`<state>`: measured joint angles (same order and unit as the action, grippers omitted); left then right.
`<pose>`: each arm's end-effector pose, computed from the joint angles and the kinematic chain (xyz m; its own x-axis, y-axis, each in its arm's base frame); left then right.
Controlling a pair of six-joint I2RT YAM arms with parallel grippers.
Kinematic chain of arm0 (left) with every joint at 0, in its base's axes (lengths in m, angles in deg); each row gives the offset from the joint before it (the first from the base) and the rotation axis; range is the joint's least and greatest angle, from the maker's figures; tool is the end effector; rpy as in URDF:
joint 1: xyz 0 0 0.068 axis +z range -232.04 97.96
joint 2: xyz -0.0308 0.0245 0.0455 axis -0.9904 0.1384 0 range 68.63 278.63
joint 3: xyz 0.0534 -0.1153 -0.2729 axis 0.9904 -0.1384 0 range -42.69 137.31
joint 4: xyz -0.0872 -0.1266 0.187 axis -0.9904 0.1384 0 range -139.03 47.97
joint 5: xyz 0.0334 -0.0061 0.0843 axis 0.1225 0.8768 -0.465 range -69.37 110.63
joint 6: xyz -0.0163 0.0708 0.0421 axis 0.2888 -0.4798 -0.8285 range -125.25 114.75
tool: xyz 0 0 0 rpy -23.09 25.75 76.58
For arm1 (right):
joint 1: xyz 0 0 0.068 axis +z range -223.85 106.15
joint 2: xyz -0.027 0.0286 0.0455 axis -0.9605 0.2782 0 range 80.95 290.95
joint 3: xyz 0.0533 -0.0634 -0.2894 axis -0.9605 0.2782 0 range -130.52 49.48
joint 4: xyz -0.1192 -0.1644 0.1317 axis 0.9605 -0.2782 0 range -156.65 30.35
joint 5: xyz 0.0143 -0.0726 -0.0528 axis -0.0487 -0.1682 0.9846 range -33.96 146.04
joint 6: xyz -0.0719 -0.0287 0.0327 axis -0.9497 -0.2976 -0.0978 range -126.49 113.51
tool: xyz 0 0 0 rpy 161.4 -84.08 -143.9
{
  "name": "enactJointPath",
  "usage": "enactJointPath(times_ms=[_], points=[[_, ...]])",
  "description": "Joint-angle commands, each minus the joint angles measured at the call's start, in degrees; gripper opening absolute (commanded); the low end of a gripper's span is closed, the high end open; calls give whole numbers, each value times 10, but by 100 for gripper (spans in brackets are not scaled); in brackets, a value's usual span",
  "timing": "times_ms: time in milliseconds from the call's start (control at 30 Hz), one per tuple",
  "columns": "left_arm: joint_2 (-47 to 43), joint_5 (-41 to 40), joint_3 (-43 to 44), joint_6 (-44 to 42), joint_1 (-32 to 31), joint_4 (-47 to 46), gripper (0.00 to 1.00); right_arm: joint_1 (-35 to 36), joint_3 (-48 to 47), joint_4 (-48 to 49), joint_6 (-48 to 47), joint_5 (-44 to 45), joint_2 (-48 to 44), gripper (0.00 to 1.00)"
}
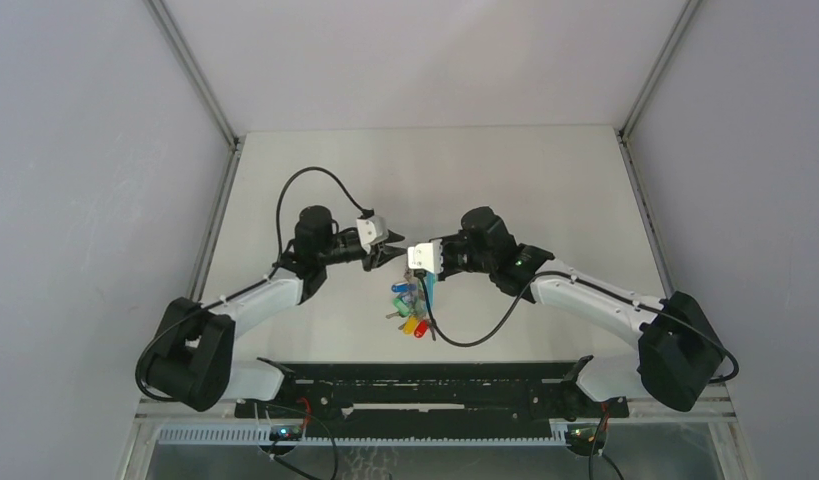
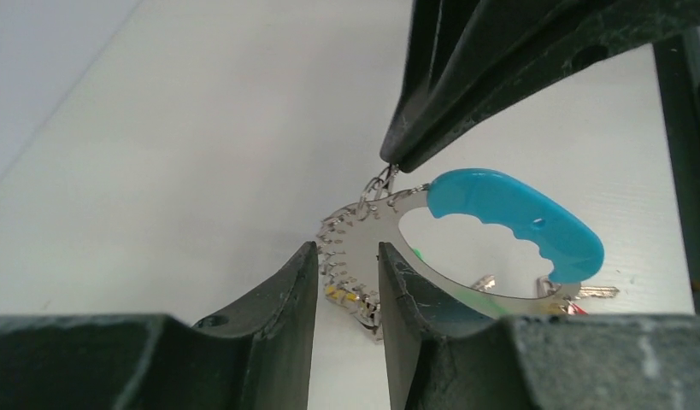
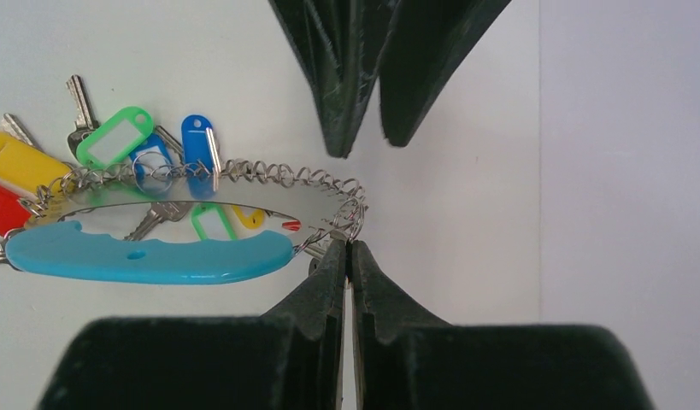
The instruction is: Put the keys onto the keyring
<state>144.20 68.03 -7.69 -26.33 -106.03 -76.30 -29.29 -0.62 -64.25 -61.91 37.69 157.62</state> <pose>0.2309 -0.1620 0.2686 0.1381 0.2050 -0.9690 0.9431 0.2717 0.1919 0.1996 0.2289 0.2776 0.4969 -0.6074 -0.6198 -0.7905 -0.0222 -0.6121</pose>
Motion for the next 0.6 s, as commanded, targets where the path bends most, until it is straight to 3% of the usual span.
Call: enactJointPath(times_ms=[0, 567], points=[[26, 77, 42, -29, 3, 39, 36, 9, -16, 13, -22, -15, -28, 0], [75, 94, 76, -21, -5, 20, 30, 13, -22, 7, -27, -25, -21, 0]])
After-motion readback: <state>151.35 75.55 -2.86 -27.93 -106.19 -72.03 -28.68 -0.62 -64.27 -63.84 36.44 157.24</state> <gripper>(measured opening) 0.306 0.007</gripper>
